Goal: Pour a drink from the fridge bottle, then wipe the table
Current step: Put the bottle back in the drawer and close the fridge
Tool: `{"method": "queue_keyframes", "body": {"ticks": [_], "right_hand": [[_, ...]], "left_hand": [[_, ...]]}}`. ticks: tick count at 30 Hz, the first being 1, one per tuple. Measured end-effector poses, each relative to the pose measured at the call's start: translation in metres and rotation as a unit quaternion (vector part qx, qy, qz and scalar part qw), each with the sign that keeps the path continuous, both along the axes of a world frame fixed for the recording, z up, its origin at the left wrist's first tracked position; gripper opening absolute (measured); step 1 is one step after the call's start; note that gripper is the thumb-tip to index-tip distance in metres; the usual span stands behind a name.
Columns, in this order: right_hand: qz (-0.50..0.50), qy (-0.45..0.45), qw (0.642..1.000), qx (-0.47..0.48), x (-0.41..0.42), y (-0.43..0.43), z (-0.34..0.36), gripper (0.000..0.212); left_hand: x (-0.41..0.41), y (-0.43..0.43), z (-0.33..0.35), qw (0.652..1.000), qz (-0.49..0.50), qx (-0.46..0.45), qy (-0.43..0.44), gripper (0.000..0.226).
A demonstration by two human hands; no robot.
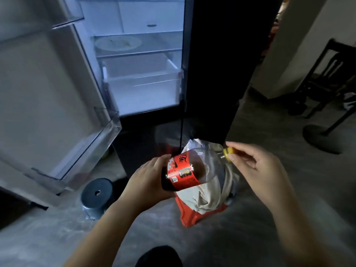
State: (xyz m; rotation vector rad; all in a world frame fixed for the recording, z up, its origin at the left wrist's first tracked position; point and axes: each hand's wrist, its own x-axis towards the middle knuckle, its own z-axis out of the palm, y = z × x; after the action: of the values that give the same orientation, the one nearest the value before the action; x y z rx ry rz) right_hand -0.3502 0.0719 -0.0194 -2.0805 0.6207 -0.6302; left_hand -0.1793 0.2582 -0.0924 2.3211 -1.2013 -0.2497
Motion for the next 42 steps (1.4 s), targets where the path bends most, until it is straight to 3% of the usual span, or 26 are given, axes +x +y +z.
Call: {"method": "queue_keyframes", "body": {"ticks": [3,9,15,18,22,30,33,36,40,42], "right_hand": [[-0.004,0.018,0.999,-0.032,0.039,-0.012,-0.003,0.010],[0.036,0.034,0.996,-0.076,0.135,-0.027,-0.006,0.036],[0.086,0.017,0.995,-0.039,0.225,-0.043,-0.004,0.043],[0.120,-0.038,0.991,-0.050,0.251,-0.053,-0.003,0.031],[0.125,-0.004,0.985,-0.119,0.275,-0.062,0.003,0.035],[0.091,0.040,0.985,-0.145,0.306,-0.077,0.024,0.028],[0.023,0.057,0.982,-0.180,0.317,-0.078,0.018,0.043],[0.024,0.033,0.979,-0.201,0.325,-0.083,0.014,0.062],[0.143,-0.055,0.983,-0.096,0.321,-0.093,0.026,0.041],[0.185,-0.074,0.973,-0.119,0.318,-0.098,0.035,0.030]], "left_hand": [[0.020,0.002,-0.001,0.999,0.047,0.004,-0.009,0.096],[0.085,0.001,-0.002,0.994,0.100,0.004,0.032,0.102],[0.177,-0.014,-0.007,0.992,0.103,-0.028,0.069,0.097],[0.215,-0.023,-0.009,0.991,0.113,-0.041,0.061,0.098],[0.248,-0.034,-0.007,0.993,0.099,-0.038,0.046,0.098],[0.262,-0.047,-0.003,0.990,0.083,-0.093,0.058,0.085],[0.264,-0.052,-0.002,0.990,0.078,-0.099,0.059,0.082],[0.268,-0.057,0.002,0.991,0.082,-0.096,0.050,0.094],[0.277,-0.063,0.011,0.992,0.087,-0.092,0.025,0.097],[0.281,-0.067,0.014,0.991,0.091,-0.092,0.018,0.096]]}}
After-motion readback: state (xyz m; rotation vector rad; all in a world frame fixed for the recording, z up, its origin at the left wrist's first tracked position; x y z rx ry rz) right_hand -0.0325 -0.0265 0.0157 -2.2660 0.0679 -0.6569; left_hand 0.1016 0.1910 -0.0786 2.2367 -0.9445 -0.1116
